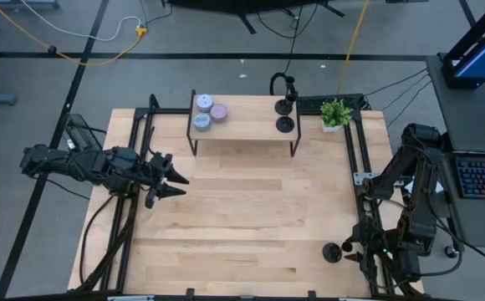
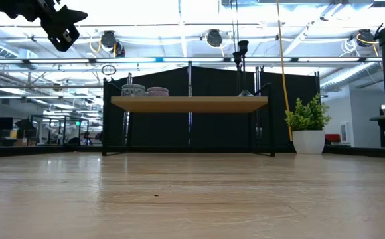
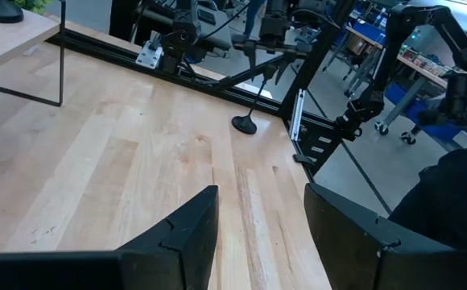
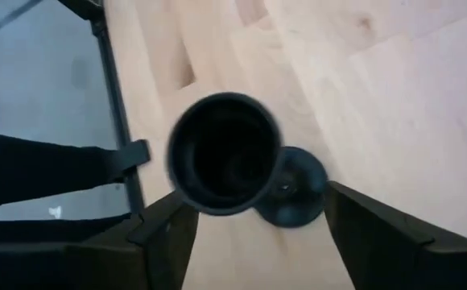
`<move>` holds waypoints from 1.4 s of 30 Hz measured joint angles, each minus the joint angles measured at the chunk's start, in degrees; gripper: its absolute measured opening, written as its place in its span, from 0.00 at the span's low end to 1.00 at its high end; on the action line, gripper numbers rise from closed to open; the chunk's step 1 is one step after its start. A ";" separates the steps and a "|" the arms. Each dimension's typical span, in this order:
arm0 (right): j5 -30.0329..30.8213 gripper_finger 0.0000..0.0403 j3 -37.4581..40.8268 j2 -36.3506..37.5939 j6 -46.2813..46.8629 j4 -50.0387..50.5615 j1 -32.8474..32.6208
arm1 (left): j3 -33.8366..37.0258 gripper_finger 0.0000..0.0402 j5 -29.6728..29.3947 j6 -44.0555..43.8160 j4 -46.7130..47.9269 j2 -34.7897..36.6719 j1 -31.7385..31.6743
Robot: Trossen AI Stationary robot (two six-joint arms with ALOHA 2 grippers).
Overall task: Pick & Place candle stick holders
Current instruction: Put the black candle holder on the shelf
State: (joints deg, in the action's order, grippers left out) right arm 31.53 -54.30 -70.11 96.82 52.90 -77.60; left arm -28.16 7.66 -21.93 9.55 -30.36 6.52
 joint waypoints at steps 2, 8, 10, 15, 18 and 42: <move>0.11 0.65 0.00 0.00 0.00 -1.39 0.00 | 0.00 0.47 0.00 0.02 0.01 0.01 0.00; 3.17 0.66 0.00 0.00 1.24 -2.44 0.02 | 0.00 0.47 -0.01 1.30 0.06 0.00 0.00; 3.21 0.66 0.00 0.00 2.27 -1.80 0.02 | 0.00 0.47 0.00 1.67 0.12 -0.01 0.00; 3.08 0.66 0.00 0.00 2.86 -1.53 0.02 | 0.00 0.47 0.00 2.38 0.15 0.00 0.00; 3.06 0.66 0.00 0.00 2.99 -2.02 0.02 | 0.00 0.47 0.00 2.38 0.14 0.01 0.00; 10.95 0.66 7.42 -3.95 7.56 -15.82 0.02 | 0.00 0.47 0.00 1.64 0.59 0.00 0.00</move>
State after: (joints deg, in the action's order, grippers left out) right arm 42.48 -46.89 -74.06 104.37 37.08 -77.58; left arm -28.16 7.66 -20.30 10.15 -30.37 6.52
